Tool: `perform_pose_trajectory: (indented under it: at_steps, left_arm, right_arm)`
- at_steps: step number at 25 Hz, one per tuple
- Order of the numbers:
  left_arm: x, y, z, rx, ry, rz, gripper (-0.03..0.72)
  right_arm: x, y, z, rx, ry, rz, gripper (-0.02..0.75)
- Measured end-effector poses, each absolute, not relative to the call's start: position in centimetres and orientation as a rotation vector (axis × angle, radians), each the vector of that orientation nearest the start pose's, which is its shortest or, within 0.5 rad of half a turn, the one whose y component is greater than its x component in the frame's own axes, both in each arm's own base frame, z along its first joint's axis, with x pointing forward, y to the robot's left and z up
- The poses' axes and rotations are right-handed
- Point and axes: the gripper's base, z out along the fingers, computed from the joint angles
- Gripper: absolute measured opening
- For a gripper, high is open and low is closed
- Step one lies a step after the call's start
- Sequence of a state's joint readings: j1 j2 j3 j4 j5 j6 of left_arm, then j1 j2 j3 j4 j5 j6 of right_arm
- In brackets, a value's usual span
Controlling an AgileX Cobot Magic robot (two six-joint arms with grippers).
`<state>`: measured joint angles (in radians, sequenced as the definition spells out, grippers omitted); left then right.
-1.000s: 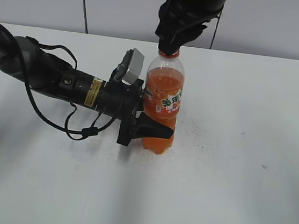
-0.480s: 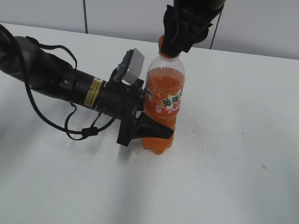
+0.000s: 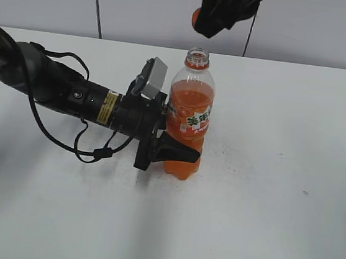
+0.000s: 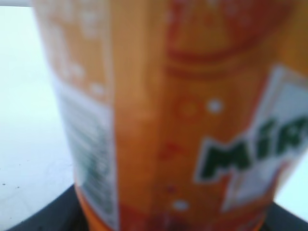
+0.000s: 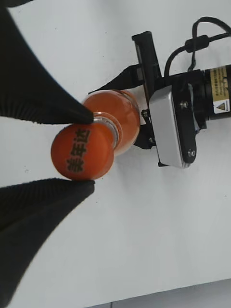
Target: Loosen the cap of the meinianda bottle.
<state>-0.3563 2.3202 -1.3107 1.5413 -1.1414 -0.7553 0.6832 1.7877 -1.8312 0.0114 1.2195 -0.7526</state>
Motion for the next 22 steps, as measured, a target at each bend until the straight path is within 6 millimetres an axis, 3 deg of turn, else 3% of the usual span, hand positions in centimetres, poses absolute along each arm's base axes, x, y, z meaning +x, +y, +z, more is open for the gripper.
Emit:
perform_pose_trajectory:
  at_steps: [6, 10, 13, 17, 20, 22]
  left_arm:
    - [36.0, -22.2, 8.8, 1.461, 1.461, -1.12, 0.4]
    - [36.0, -22.2, 8.8, 1.461, 1.461, -1.12, 0.4]
    - [35.9, -22.2, 8.8, 1.462, 1.461, -1.12, 0.4]
    - [35.9, -22.2, 8.8, 1.464, 1.458, -1.121, 0.4]
    - [35.9, -22.2, 8.8, 1.466, 1.458, -1.121, 0.4]
    - [35.9, -22.2, 8.8, 1.466, 1.458, -1.121, 0.4]
  right_arm:
    - [29.3, 23.2, 38.3, -1.324, 2.247, 0.027, 0.264]
    - [29.2, 20.9, 38.6, -1.115, 2.352, -0.018, 0.264]
    - [29.3, 17.1, 38.3, -0.936, 2.452, -0.037, 0.264]
    - [28.8, 9.9, 37.4, -0.614, 2.556, -0.01, 0.264]
    - [27.8, 5.6, 35.2, -0.409, 2.606, 0.01, 0.264]
    - [27.1, 3.4, 32.5, -0.302, 2.672, 0.007, 0.264]
